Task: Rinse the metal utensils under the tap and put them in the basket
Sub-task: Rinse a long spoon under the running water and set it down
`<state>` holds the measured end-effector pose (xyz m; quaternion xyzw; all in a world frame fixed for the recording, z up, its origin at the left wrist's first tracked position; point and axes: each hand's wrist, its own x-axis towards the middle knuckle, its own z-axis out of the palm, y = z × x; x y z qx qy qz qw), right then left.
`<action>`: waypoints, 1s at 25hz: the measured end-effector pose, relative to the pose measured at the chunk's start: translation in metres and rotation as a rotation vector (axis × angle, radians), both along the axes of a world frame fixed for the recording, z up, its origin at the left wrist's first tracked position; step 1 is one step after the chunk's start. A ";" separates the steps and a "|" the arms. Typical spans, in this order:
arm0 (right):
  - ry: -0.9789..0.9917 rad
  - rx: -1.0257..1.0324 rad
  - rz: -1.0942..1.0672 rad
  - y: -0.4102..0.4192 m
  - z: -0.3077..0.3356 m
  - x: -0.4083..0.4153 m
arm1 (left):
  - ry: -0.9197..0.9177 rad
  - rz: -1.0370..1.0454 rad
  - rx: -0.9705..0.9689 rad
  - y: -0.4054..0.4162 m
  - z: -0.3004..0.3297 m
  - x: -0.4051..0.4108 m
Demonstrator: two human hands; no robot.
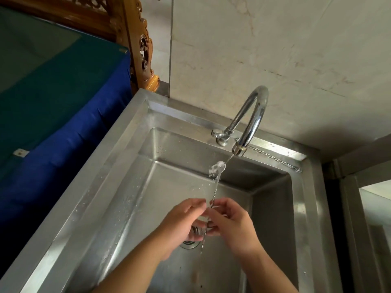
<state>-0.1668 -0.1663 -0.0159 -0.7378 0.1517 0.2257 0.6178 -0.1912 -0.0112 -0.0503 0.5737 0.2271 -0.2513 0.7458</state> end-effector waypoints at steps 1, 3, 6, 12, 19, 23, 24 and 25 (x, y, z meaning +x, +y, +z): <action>0.019 0.030 -0.027 0.002 0.000 0.000 | 0.007 0.000 -0.046 0.000 0.001 -0.009; 0.029 0.036 -0.037 0.003 0.001 0.000 | -0.022 -0.016 -0.104 0.000 0.002 -0.022; -0.002 -0.014 0.002 0.002 0.004 0.001 | -0.040 0.008 -0.086 0.000 -0.001 -0.026; 0.003 0.044 -0.125 0.005 0.010 0.034 | -0.068 0.004 -0.024 0.002 0.006 -0.021; 0.005 0.156 -0.143 0.012 0.014 0.054 | -0.150 0.008 0.044 0.000 0.023 0.002; -0.001 0.191 -0.127 0.014 0.011 0.050 | -0.195 0.063 0.161 -0.005 0.020 0.015; -0.002 0.194 -0.127 0.014 0.011 0.050 | -0.212 0.050 0.202 -0.005 0.019 0.016; -0.003 0.196 -0.126 0.014 0.011 0.050 | -0.227 0.036 0.240 -0.006 0.018 0.017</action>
